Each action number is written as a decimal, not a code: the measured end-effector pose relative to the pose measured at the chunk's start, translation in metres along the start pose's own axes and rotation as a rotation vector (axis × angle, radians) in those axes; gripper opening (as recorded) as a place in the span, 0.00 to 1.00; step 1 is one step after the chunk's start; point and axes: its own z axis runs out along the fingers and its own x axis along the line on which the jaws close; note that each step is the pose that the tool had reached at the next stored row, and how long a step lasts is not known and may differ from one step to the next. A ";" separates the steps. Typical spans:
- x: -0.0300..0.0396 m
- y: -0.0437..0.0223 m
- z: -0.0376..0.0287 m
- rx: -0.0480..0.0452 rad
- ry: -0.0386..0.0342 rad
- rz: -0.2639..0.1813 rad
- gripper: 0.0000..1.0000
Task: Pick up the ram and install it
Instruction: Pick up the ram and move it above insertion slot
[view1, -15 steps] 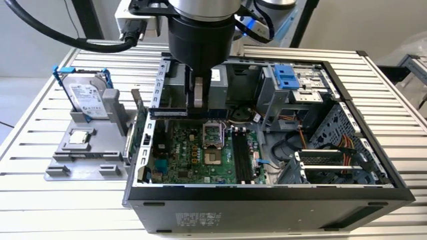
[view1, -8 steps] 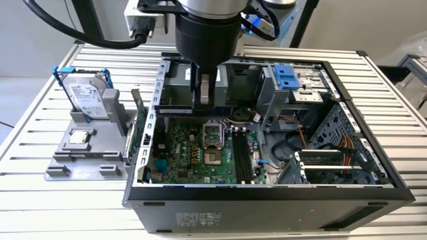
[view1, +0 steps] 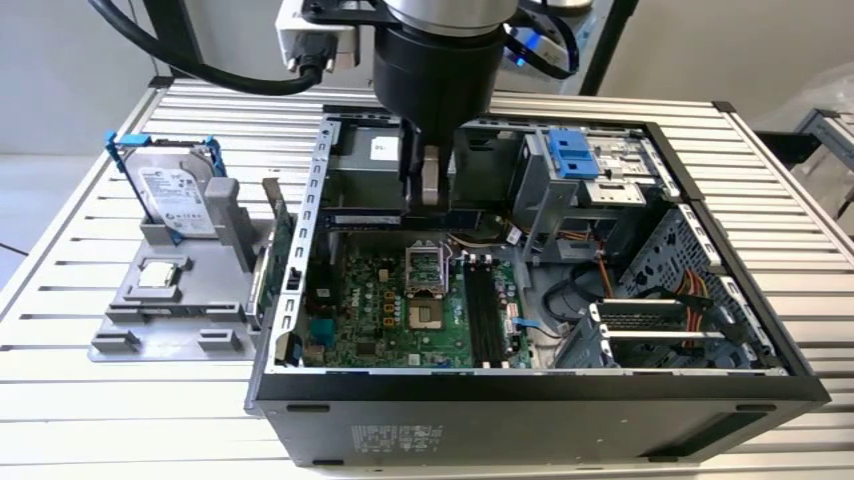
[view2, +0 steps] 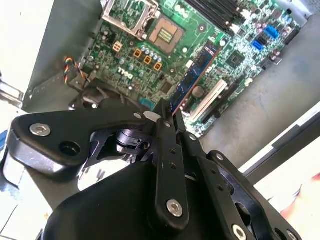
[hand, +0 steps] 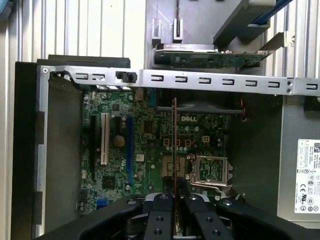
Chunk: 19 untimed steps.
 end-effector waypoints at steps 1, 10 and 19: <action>-0.0003 -0.0019 0.0000 -0.0001 -0.0001 0.000 0.00; -0.0016 -0.0206 -0.0009 -0.0016 0.0000 0.000 0.00; -0.0015 -0.0400 -0.0018 -0.0035 -0.0001 0.000 0.00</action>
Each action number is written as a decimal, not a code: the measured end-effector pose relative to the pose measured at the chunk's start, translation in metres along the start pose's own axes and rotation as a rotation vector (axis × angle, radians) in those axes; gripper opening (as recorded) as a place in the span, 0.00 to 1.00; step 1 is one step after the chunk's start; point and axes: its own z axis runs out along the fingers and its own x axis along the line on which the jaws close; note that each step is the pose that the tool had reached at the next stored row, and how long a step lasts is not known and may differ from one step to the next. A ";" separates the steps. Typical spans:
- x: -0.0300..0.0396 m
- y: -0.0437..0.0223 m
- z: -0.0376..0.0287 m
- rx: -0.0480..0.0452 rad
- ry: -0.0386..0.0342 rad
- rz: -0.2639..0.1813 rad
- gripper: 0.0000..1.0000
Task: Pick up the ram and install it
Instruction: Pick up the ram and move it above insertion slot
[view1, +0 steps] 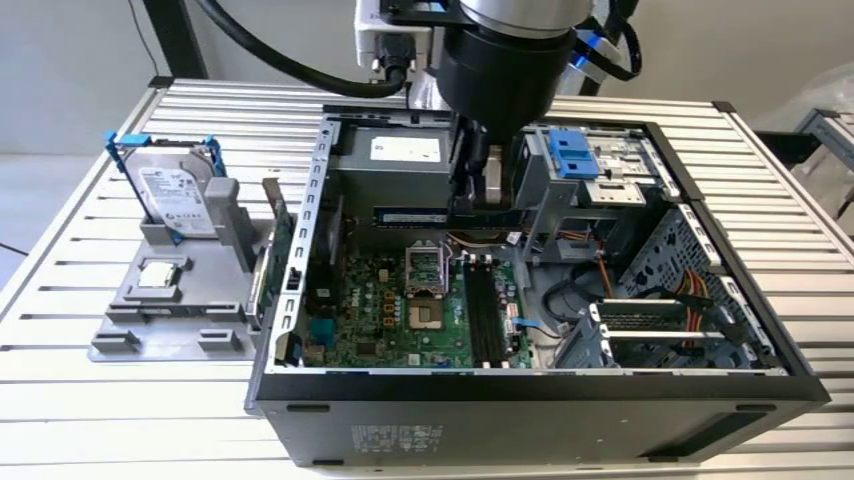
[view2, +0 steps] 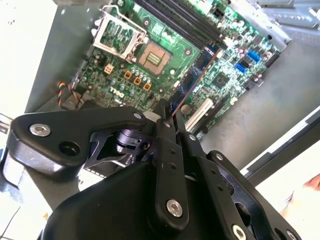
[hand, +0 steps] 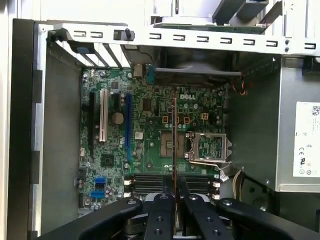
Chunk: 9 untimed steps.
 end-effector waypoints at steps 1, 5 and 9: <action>0.0000 -0.0021 -0.0001 -0.0002 -0.0001 0.000 0.00; -0.0003 -0.0100 -0.0005 -0.0008 0.0000 0.000 0.00; -0.0021 -0.0161 -0.0007 -0.0010 0.0000 0.000 0.00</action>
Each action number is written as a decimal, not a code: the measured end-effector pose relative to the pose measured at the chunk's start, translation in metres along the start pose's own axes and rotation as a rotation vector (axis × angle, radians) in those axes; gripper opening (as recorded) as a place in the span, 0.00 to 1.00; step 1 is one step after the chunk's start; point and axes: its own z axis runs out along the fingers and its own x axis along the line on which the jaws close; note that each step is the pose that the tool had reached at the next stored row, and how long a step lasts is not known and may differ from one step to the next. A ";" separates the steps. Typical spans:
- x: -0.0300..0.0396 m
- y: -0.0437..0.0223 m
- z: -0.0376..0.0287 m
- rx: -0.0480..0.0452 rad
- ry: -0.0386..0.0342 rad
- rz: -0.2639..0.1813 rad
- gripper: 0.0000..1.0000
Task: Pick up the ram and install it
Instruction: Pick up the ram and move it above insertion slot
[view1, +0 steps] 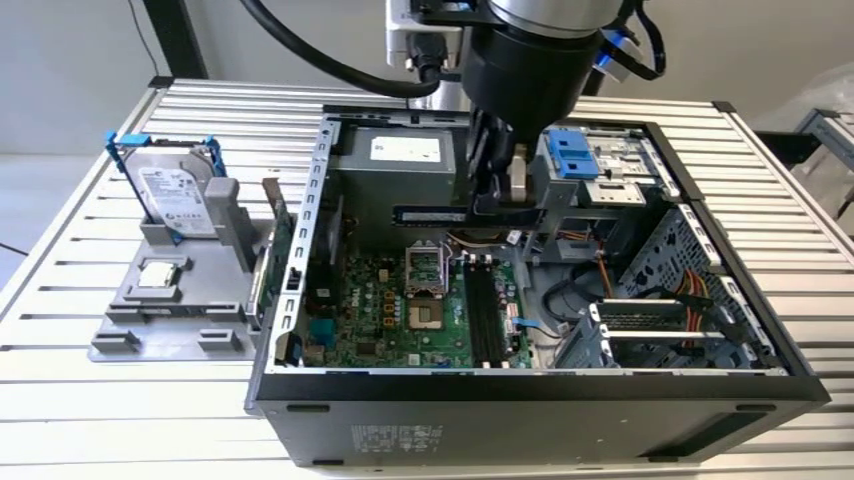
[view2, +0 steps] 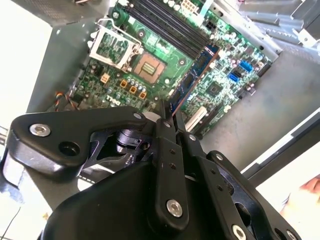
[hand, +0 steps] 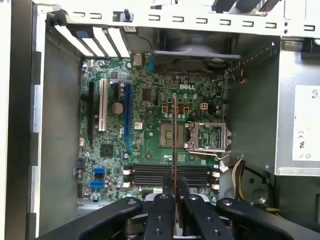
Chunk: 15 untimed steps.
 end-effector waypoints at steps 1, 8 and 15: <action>-0.0008 -0.0012 -0.0001 0.0000 0.0001 0.000 0.00; -0.0112 -0.0053 0.0001 0.0000 0.0001 -0.002 0.00; -0.0181 -0.0126 -0.0001 -0.0002 0.0003 -0.005 0.00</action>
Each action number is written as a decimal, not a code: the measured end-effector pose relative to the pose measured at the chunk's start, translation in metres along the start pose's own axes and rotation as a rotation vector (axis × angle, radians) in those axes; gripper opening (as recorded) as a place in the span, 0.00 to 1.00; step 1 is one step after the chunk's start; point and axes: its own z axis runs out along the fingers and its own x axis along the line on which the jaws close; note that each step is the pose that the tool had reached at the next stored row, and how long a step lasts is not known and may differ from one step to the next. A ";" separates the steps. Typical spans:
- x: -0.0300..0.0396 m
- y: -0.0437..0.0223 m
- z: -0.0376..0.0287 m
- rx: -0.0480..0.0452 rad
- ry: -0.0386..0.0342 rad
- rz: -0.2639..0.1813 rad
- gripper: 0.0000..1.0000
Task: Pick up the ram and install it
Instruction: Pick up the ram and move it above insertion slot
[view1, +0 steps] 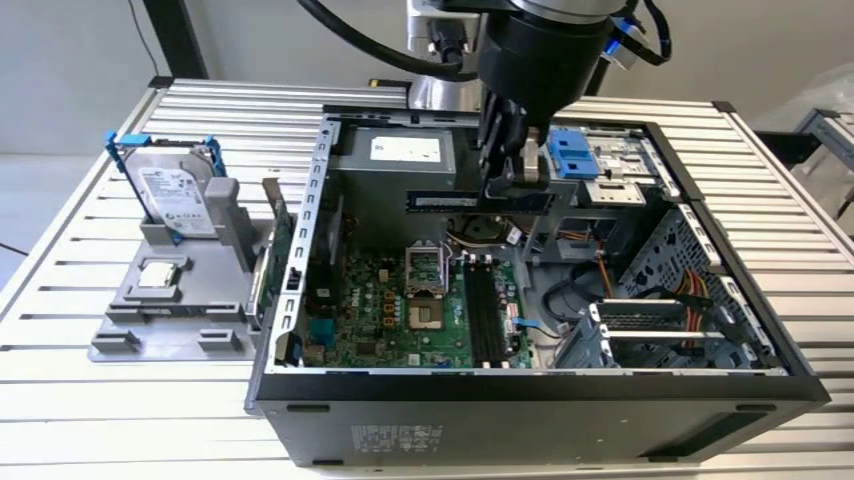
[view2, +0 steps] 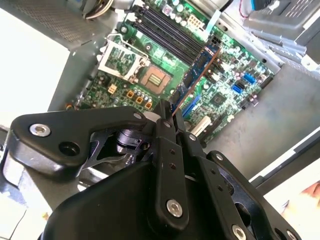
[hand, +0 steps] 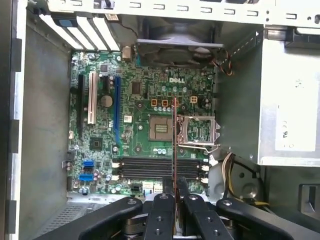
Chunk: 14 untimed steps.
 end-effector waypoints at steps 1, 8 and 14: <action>-0.0003 -0.0024 -0.0001 0.0000 0.0001 -0.001 0.00; -0.0022 -0.0181 -0.0008 -0.0001 0.0003 -0.005 0.00; -0.0045 -0.0285 -0.0013 -0.0002 0.0004 -0.007 0.00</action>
